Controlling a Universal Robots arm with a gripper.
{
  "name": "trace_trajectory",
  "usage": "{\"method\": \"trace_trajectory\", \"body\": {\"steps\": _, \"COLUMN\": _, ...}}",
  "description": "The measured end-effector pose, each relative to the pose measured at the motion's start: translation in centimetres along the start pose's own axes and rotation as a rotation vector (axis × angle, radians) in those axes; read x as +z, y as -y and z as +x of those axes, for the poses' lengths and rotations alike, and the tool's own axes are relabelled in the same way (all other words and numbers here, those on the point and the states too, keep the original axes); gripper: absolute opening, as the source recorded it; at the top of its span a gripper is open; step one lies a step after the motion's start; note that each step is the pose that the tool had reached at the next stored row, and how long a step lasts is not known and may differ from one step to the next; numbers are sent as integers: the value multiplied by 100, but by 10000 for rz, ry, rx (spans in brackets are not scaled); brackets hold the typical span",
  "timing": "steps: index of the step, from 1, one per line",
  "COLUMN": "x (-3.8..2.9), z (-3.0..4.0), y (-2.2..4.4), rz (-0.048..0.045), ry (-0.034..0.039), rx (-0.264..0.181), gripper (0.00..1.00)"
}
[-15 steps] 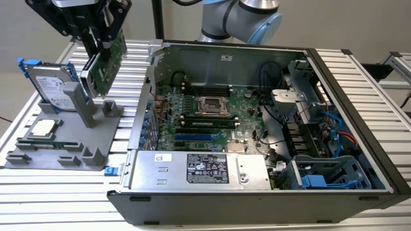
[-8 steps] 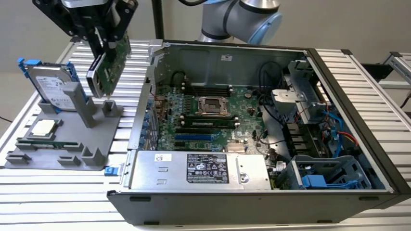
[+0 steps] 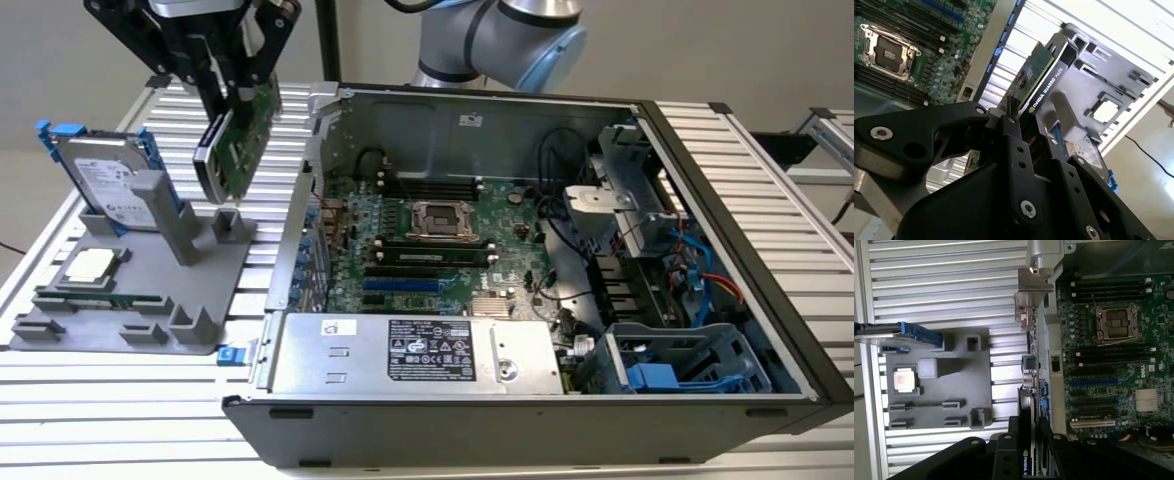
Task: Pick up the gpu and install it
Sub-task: 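Pick up the gpu and move the gpu toward the slot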
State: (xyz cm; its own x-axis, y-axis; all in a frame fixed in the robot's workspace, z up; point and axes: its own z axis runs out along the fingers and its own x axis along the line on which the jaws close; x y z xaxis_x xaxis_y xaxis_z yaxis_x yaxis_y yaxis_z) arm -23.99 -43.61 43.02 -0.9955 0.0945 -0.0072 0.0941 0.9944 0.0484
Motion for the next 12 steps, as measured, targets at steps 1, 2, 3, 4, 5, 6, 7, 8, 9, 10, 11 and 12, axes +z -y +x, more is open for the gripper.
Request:
{"method": "trace_trajectory", "body": {"steps": 1, "x": 0, "z": -12, "y": -1, "rz": 0, "ry": 0, "rx": -1, "gripper": 0}}
{"method": "trace_trajectory", "body": {"steps": 2, "x": 0, "z": -24, "y": -2, "rz": 0, "ry": 0, "rx": 0, "gripper": 0}}
{"method": "trace_trajectory", "body": {"steps": 3, "x": 1, "z": -35, "y": -3, "rz": 0, "ry": 0, "rx": -1, "gripper": 0}}
{"method": "trace_trajectory", "body": {"steps": 4, "x": 0, "z": -47, "y": -4, "rz": 1, "ry": 0, "rx": 0, "gripper": 0}}
{"method": "trace_trajectory", "body": {"steps": 5, "x": 1, "z": -58, "y": -5, "rz": 0, "ry": 0, "rx": -1, "gripper": 0}}
{"method": "trace_trajectory", "body": {"steps": 6, "x": 1, "z": -70, "y": -6, "rz": 0, "ry": 1, "rx": -1, "gripper": 0}}
{"method": "trace_trajectory", "body": {"steps": 7, "x": 1, "z": -81, "y": -7, "rz": 0, "ry": 0, "rx": -1, "gripper": 0}}
{"method": "trace_trajectory", "body": {"steps": 8, "x": 1, "z": -92, "y": -8, "rz": 0, "ry": 0, "rx": 0, "gripper": 0}}
{"method": "trace_trajectory", "body": {"steps": 9, "x": 1, "z": -103, "y": -10, "rz": 0, "ry": 0, "rx": 0, "gripper": 0}}
{"method": "trace_trajectory", "body": {"steps": 10, "x": 1, "z": -114, "y": -11, "rz": 0, "ry": 0, "rx": 0, "gripper": 0}}
{"method": "trace_trajectory", "body": {"steps": 11, "x": 1, "z": -126, "y": -12, "rz": 1, "ry": 0, "rx": -1, "gripper": 0}}
{"method": "trace_trajectory", "body": {"steps": 12, "x": 1, "z": -136, "y": -13, "rz": 0, "ry": 0, "rx": 0, "gripper": 0}}
